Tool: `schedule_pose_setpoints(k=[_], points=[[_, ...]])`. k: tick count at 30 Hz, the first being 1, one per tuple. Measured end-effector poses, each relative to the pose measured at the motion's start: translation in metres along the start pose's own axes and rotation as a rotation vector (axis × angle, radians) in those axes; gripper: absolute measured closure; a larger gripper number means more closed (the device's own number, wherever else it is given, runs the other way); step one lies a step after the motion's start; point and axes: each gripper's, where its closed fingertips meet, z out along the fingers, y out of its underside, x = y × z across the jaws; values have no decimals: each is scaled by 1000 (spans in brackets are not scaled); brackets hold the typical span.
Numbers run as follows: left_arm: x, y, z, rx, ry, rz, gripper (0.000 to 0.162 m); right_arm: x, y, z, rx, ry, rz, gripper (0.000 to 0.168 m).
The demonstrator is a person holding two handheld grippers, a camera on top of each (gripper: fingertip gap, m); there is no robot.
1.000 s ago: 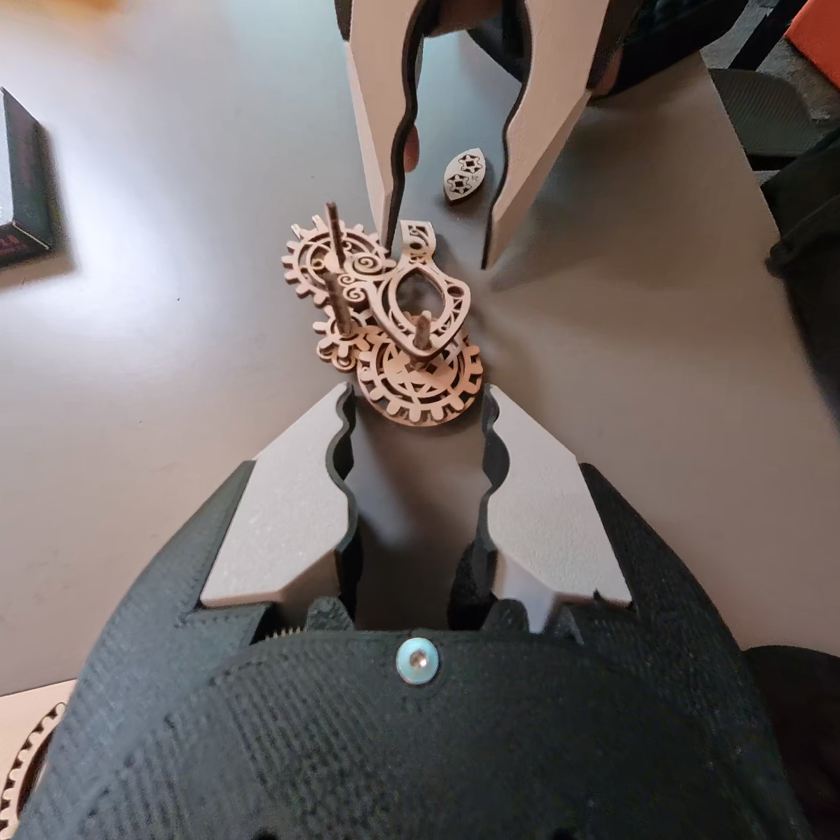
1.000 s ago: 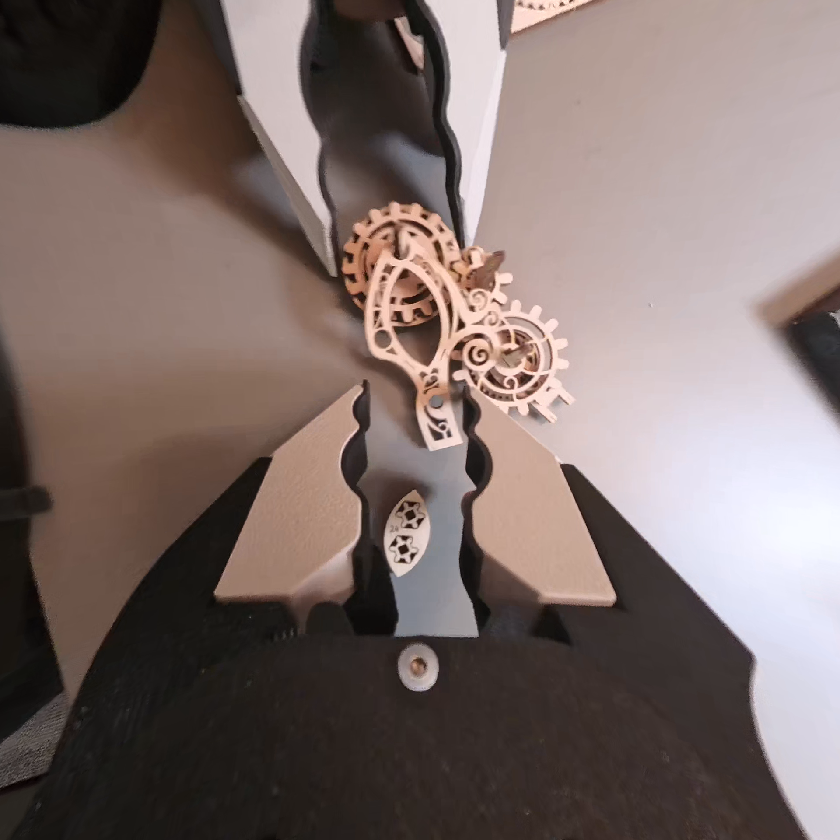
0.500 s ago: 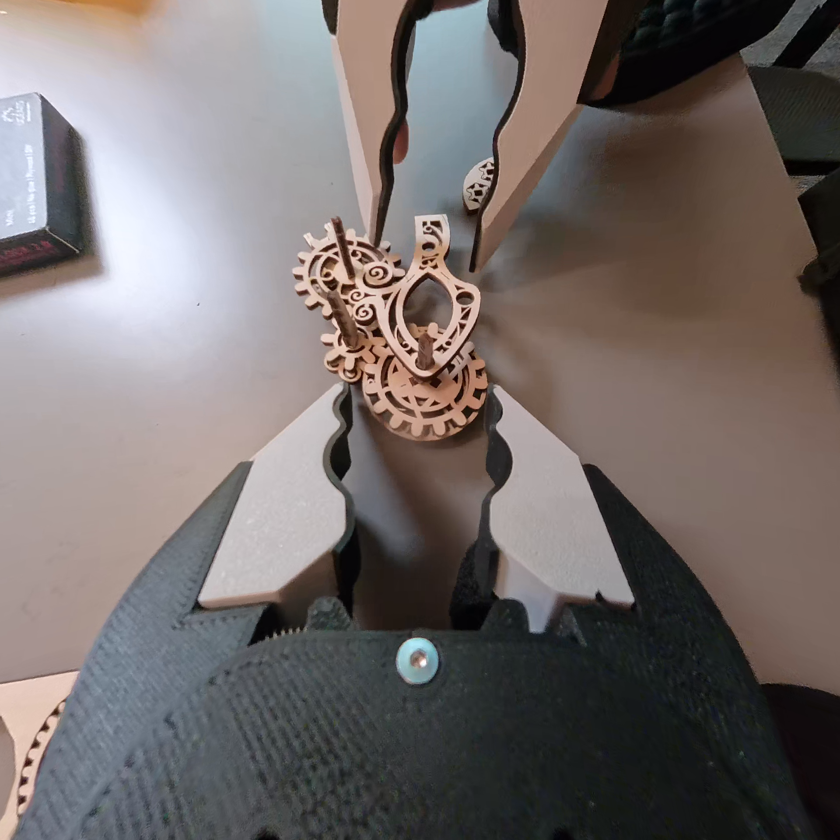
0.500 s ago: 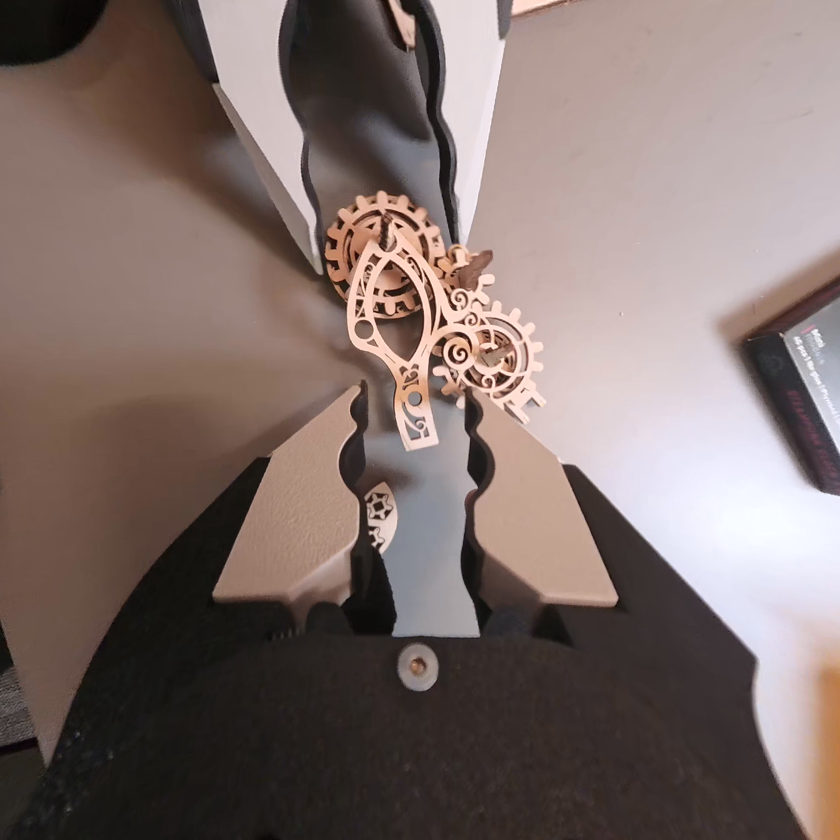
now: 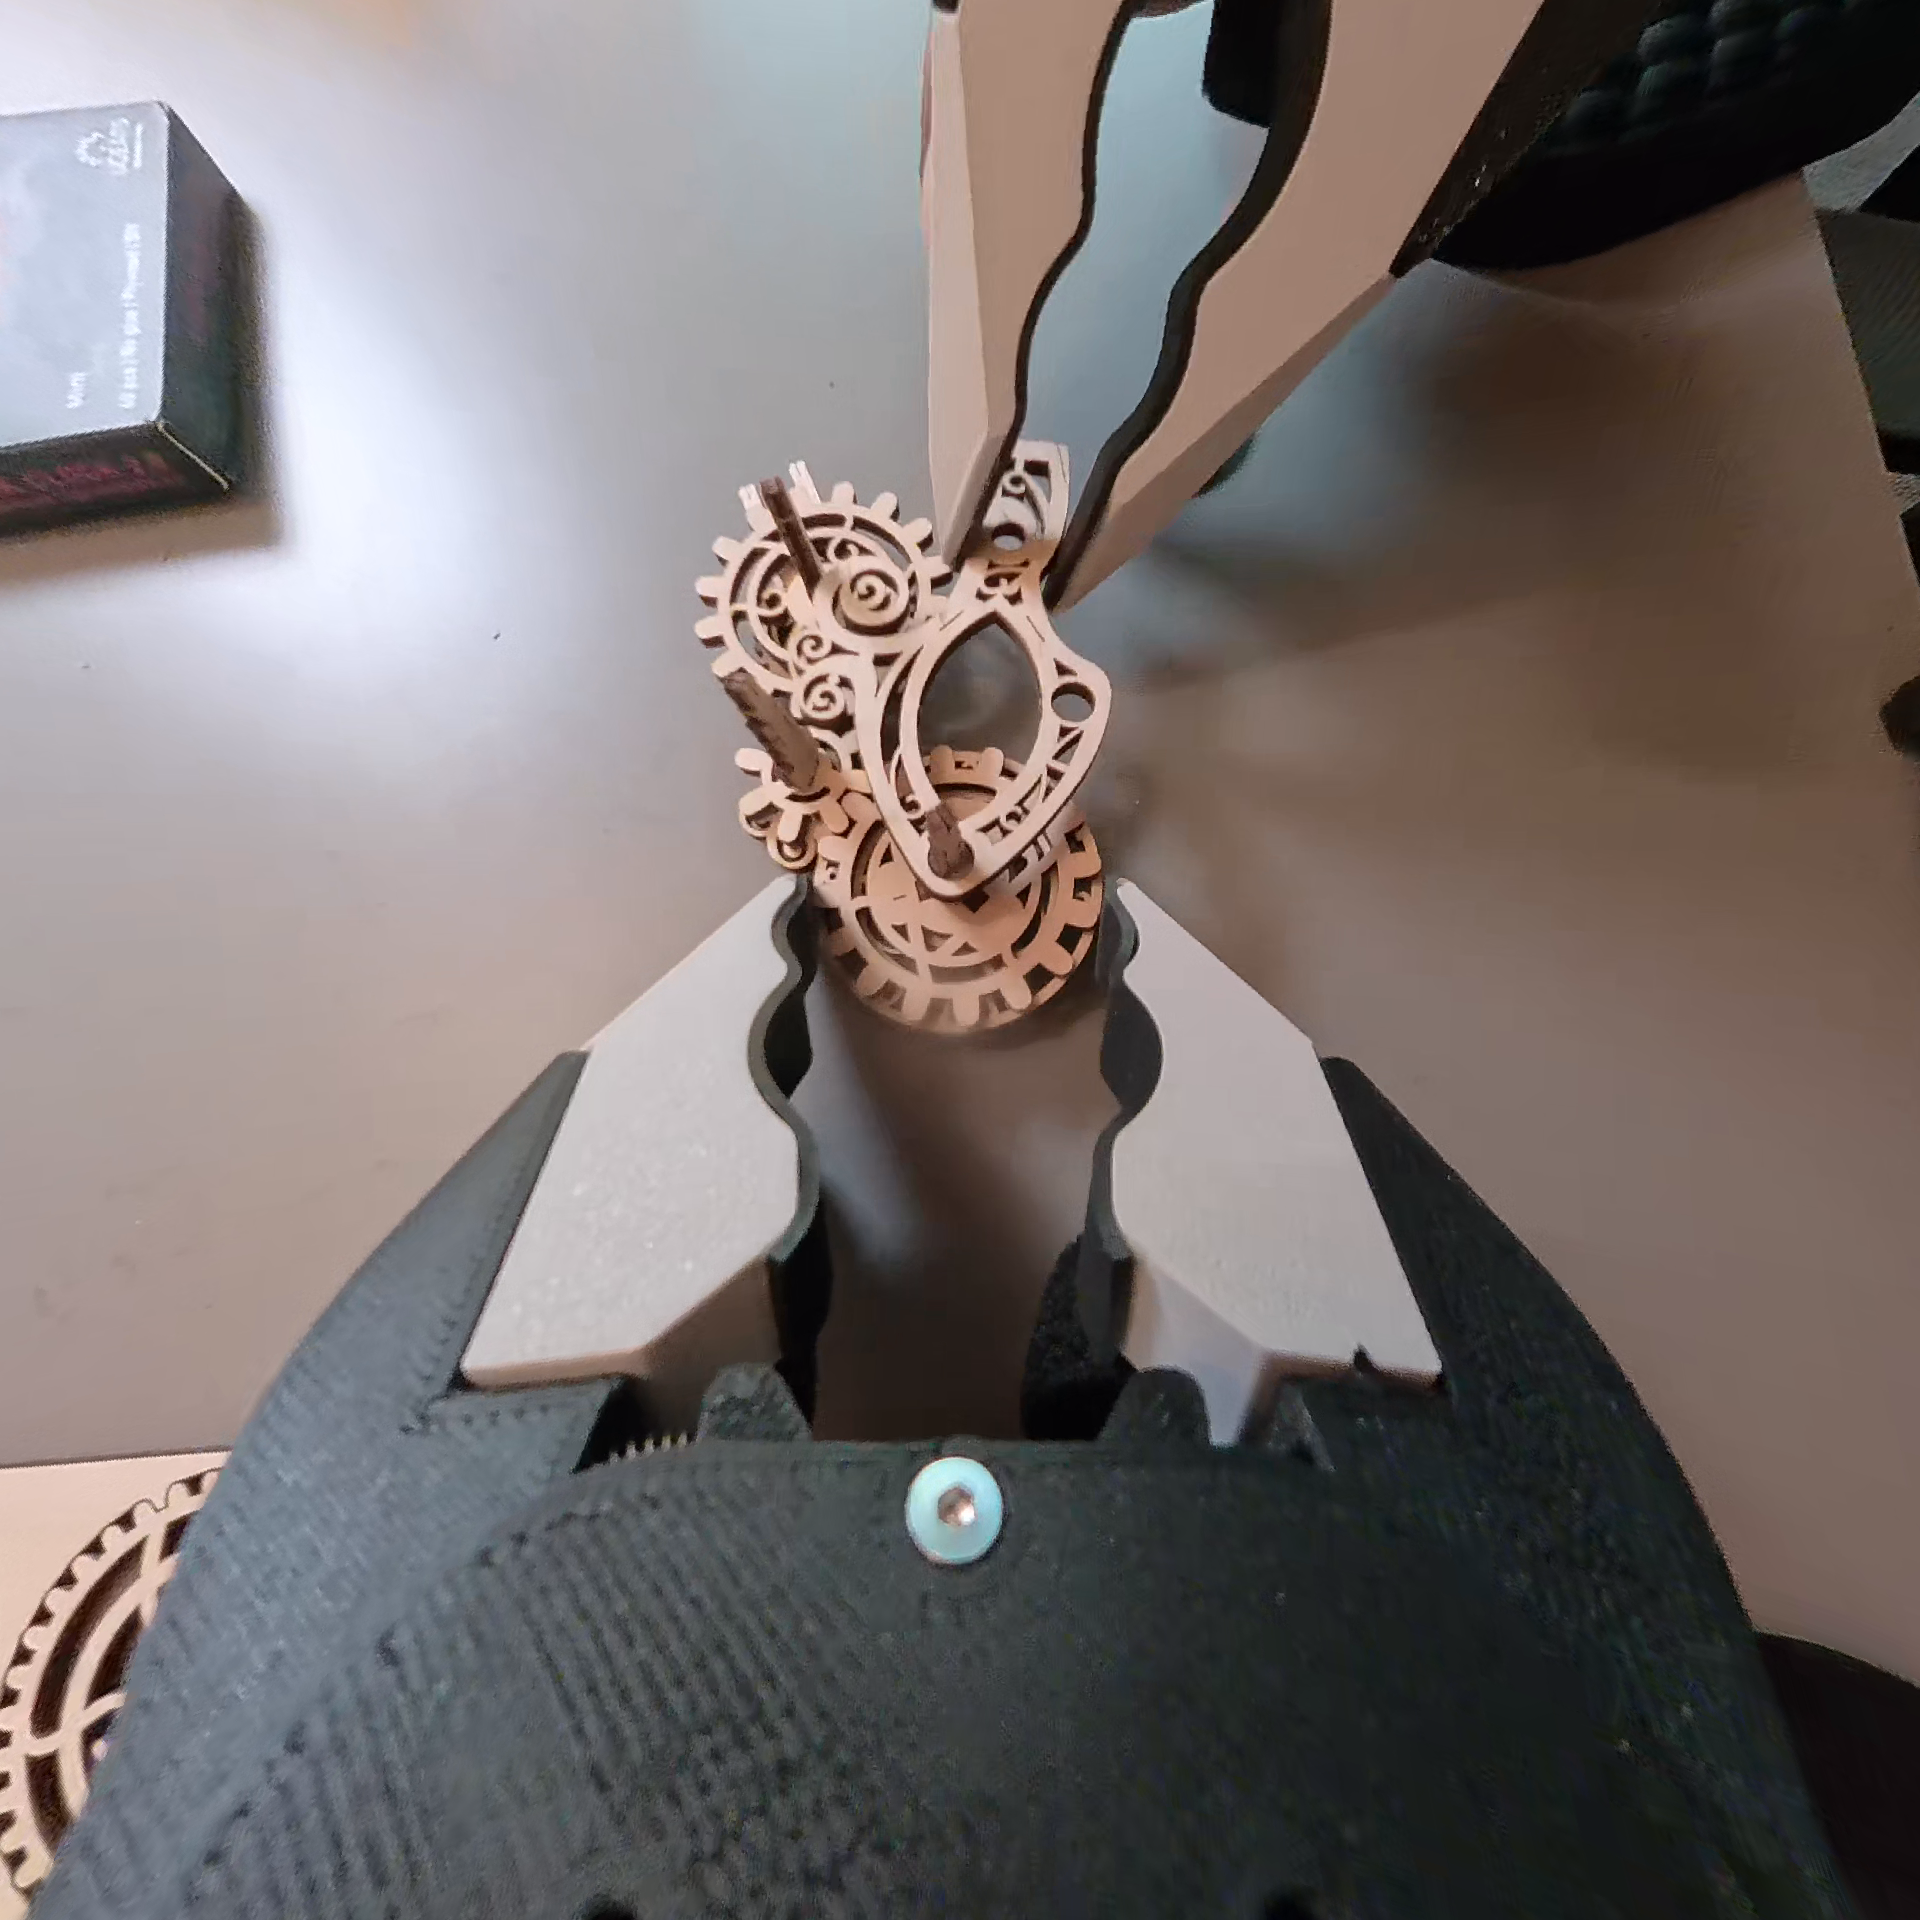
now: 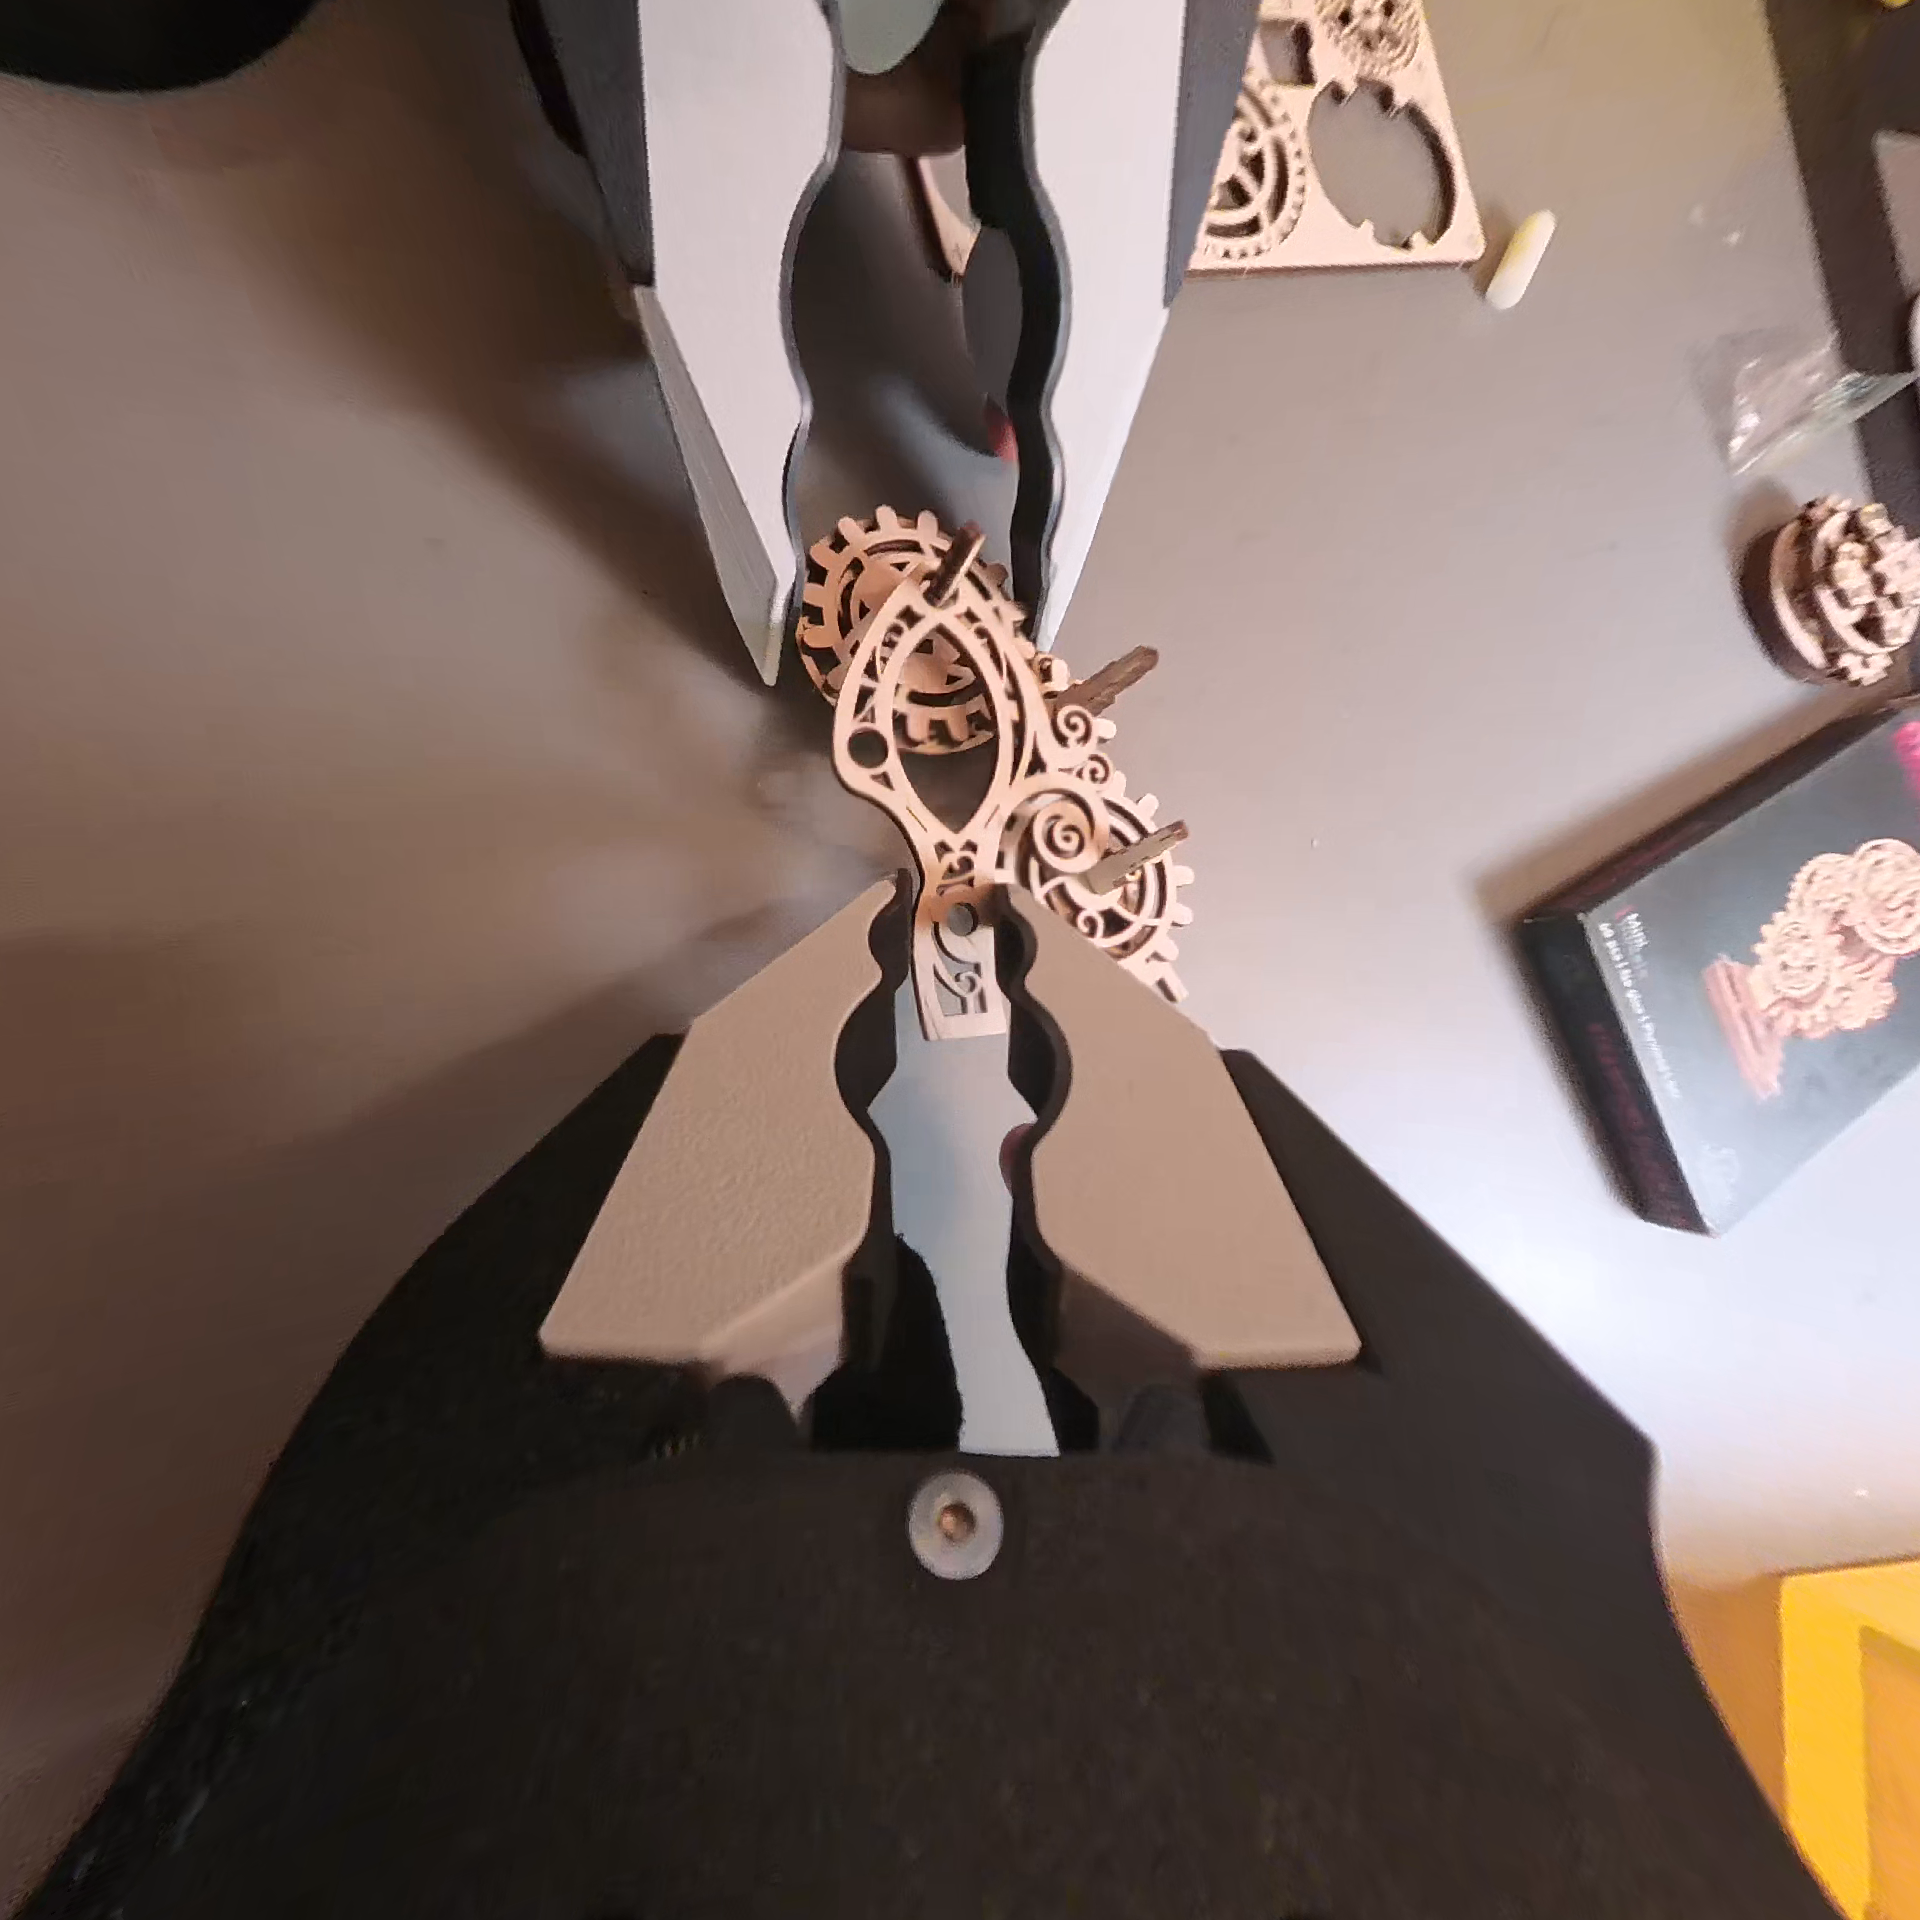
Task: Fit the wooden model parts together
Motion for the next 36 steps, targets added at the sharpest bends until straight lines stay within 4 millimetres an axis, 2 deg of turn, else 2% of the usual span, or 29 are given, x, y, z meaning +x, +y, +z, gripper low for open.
schedule_pose_setpoints(k=[1, 7, 14, 16, 18, 19, 21, 23, 27, 29, 31, 32, 36], points=[[0, 0, 0, -2, -4, 8, 109, 1, -2, -2, 22, 15, -3, 155], [-1, 0, -1, -11, -15, 35, 109, 7, -10, -10, 111, 92, -61, 155], [-3, -2, -2, 7, -17, 34, 109, 9, -32, -20, 241, 125, -69, 155], [-5, -4, -4, 24, -17, 24, 109, 10, -35, -22, 285, 117, -25, 156], [-6, -2, -4, 20, -26, 29, 109, 11, -36, -20, 334, 109, 52, 168], [-6, -1, -4, 14, -24, 37, 109, 7, -37, -18, 358, 80, 77, 168], [-3, 1, -3, 12, -15, 45, 109, 1, -31, -10, 330, 48, 109, 168], [-3, 2, -3, 14, -13, 39, 109, -2, -22, -3, 259, 41, 97, 156], [-3, 2, -3, 19, -7, 32, 109, -10, -31, -2, 221, -12, 48, 140], [-3, 2, -3, 23, -4, 32, 109, -12, -34, 4, 172, 13, -47, 140], [-2, 1, -3, 25, -1, 35, 109, -14, -27, 15, 73, 10, -100, 141], [-2, 1, -3, 26, -1, 37, 109, -13, -24, 20, 41, 4, -103, 147], [-3, 3, -5, 27, -11, 48, 109, -18, -31, 21, 61, -43, -121, 158]])
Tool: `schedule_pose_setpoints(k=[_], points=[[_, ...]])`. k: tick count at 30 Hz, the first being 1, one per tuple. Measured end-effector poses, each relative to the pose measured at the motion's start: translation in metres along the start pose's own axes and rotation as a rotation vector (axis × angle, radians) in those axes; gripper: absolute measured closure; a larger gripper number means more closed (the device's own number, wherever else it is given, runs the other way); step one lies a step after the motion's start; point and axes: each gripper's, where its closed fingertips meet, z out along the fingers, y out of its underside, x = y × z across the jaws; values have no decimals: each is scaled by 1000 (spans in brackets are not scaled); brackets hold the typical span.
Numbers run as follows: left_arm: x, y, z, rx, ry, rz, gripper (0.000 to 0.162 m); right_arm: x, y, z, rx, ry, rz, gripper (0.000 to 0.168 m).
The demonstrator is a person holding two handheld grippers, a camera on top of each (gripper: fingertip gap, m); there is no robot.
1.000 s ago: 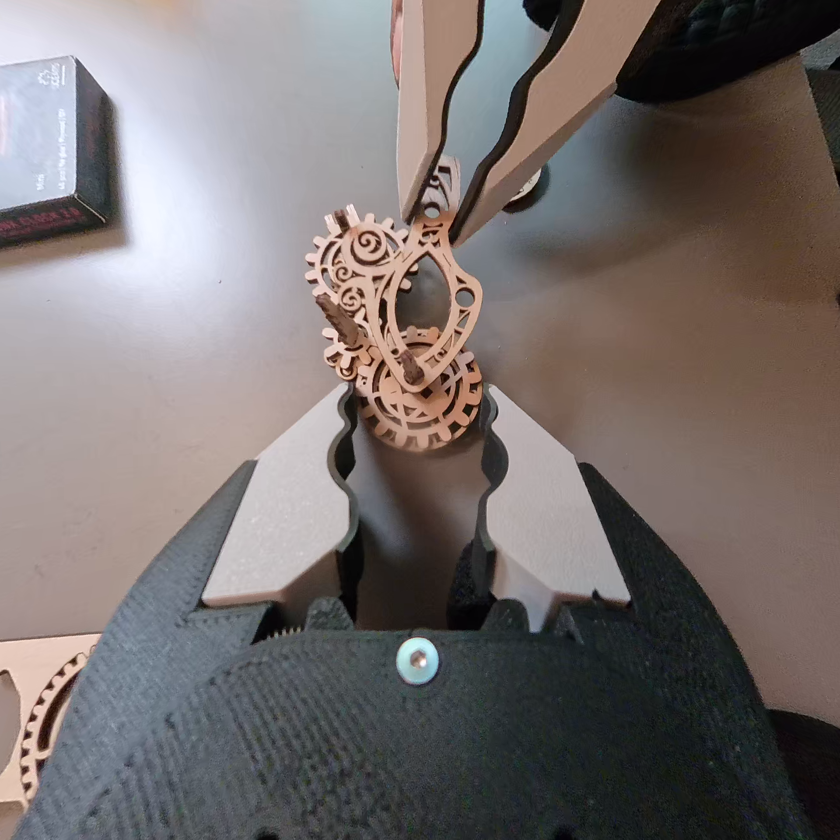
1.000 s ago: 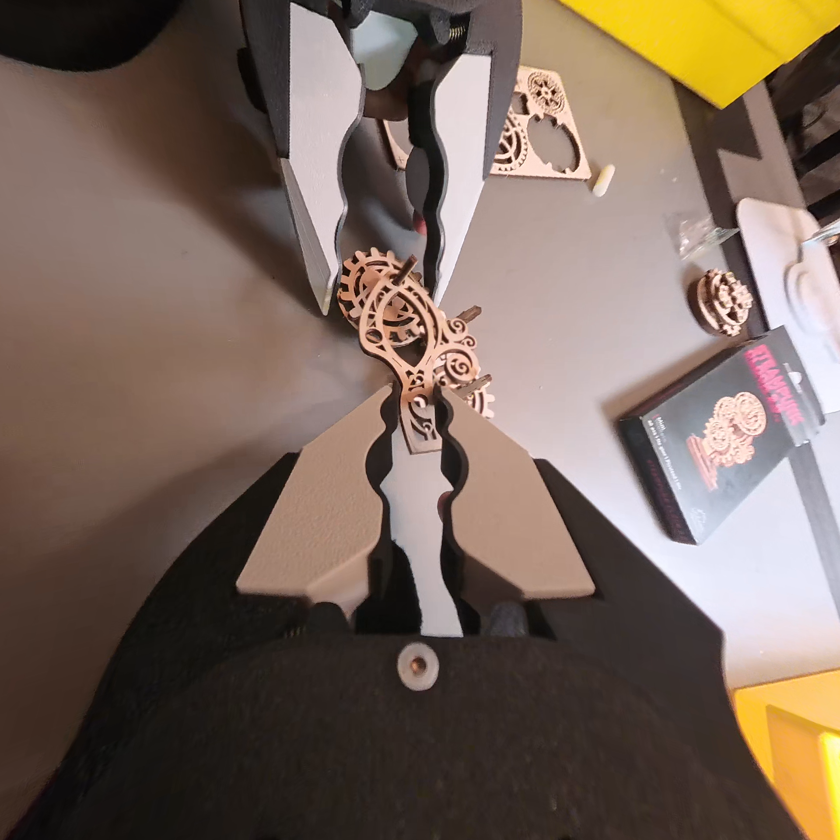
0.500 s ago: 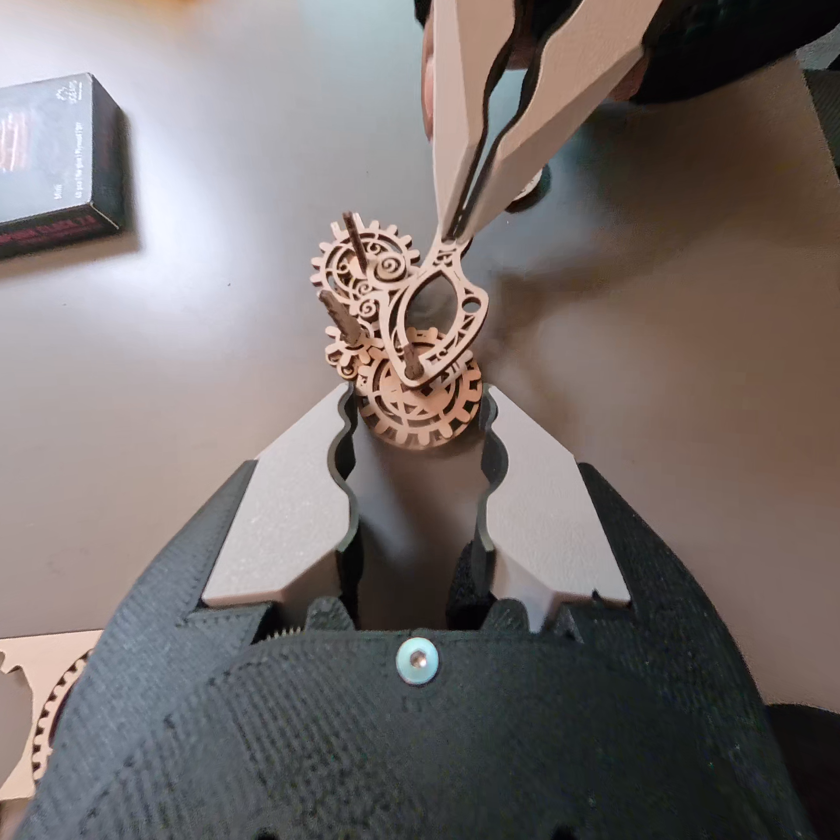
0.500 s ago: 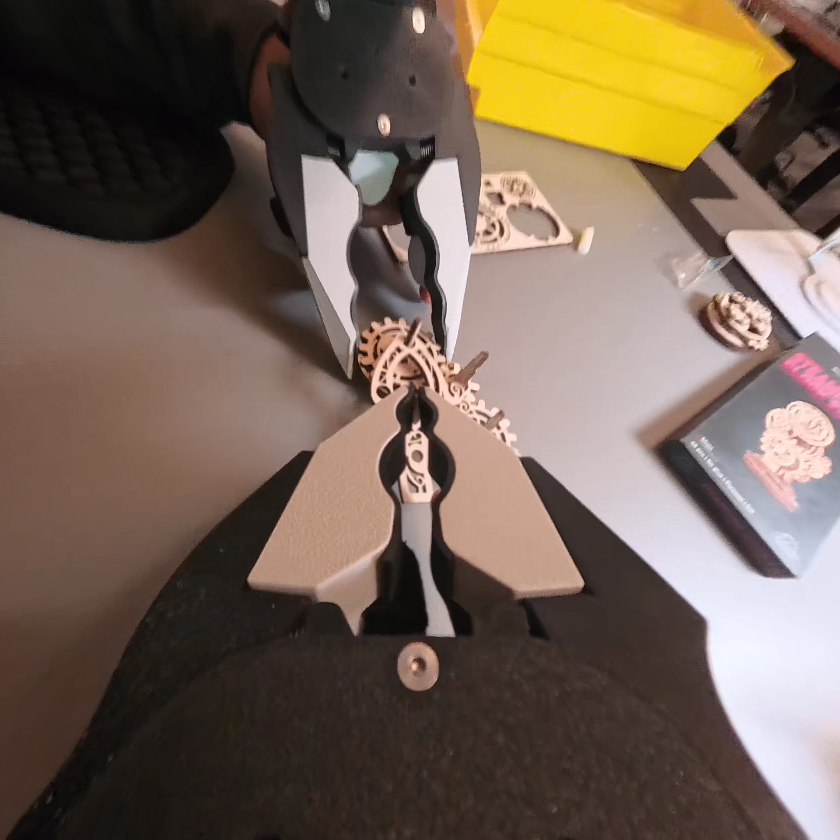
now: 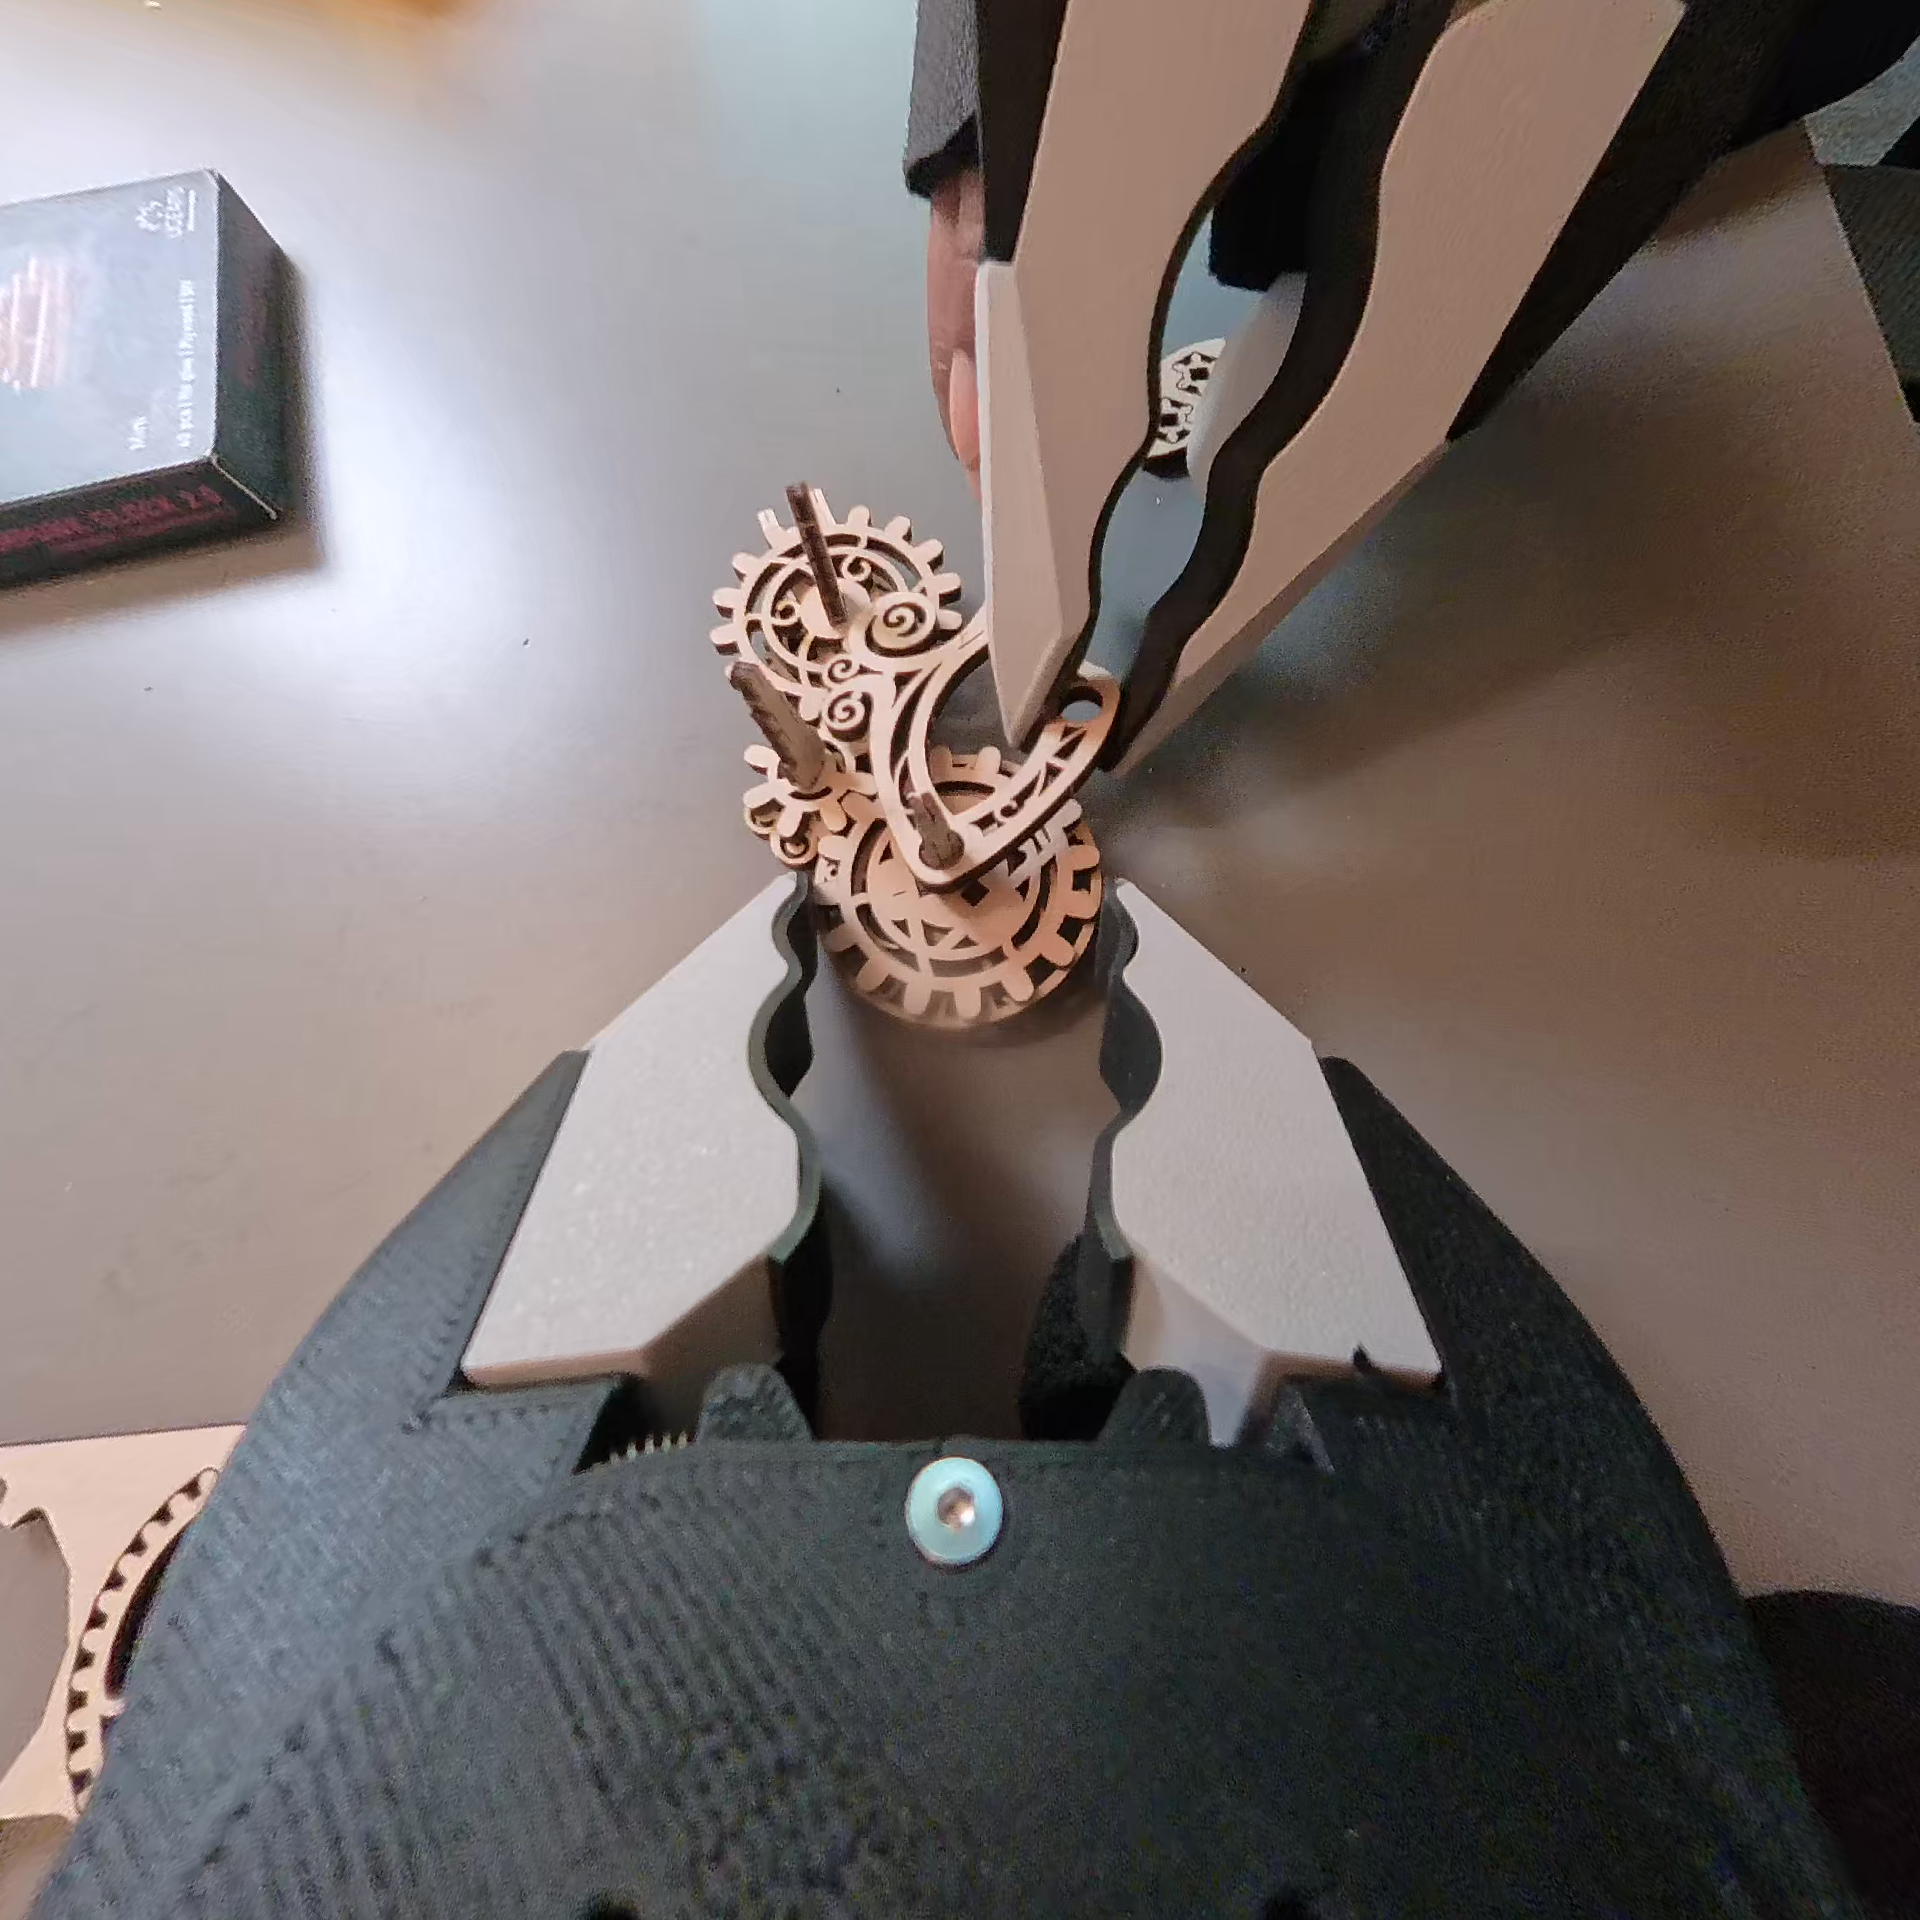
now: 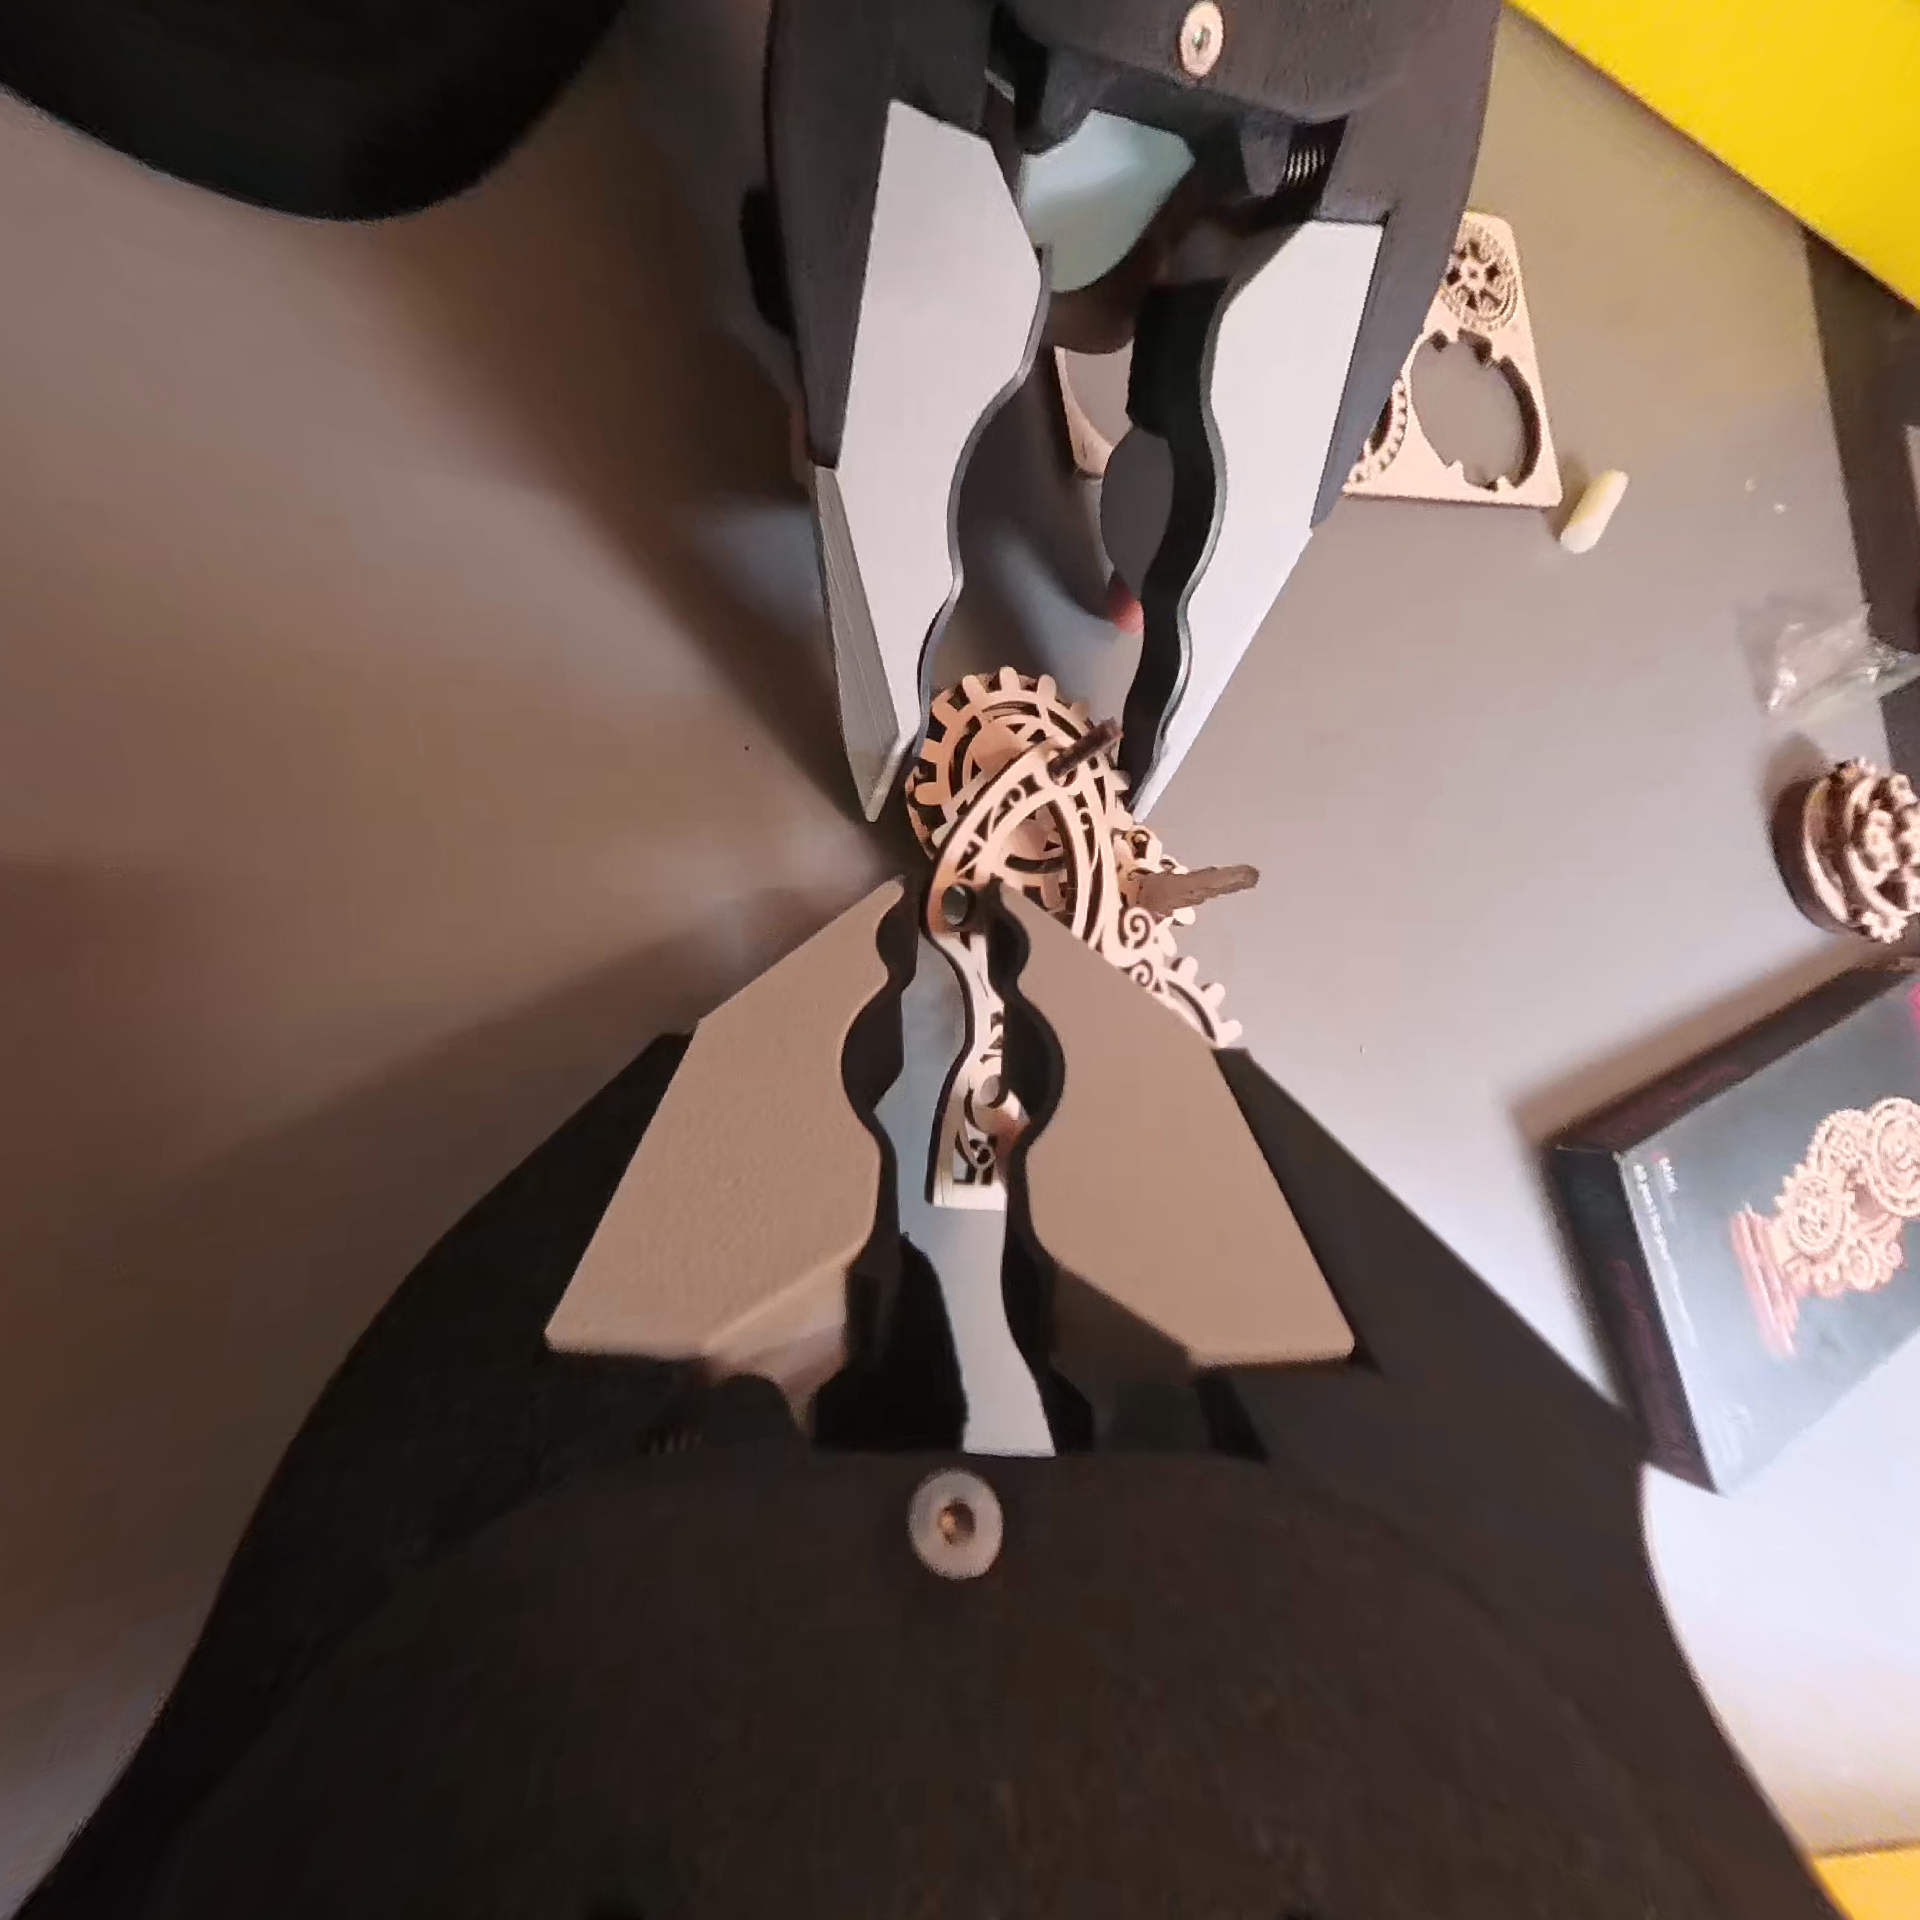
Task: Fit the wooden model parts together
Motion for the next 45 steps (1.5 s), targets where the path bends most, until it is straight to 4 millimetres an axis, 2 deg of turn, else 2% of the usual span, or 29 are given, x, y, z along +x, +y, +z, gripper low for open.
schedule_pose_setpoints(k=[5, 10, 14, 19, 24, 28, 31, 35, 40, 45], points=[[1, 1, 0, 7, 22, 5, 109, 7, -9, -8, 46, 104, -148, 158], [3, 1, -1, 5, 24, 17, 109, 15, -20, -18, 86, 185, -214, 159], [9, 4, -4, -2, 77, 45, 109, 21, -27, -31, 107, 193, -200, 159], [30, 12, -15, -16, 272, 134, 109, 27, -31, -50, 131, 164, -147, 158], [19, 22, -23, -116, 326, 248, 109, 24, -26, -61, 140, 137, -86, 158], [-7, 25, -28, -198, 271, 263, 106, 20, -21, -64, 150, 126, -44, 158], [-27, 18, -31, -164, 181, 219, 115, 21, -17, -66, 157, 133, -23, 158], [-50, 10, -36, -78, 21, 145, 117, 24, -12, -70, 177, 136, 2, 158], [-36, 4, -36, 2, 38, 75, 108, 30, -8, -72, 184, 146, 11, 158], [-32, 7, -22, -36, 48, 82, 101, 33, -9, -69, 185, 143, 2, 158]])
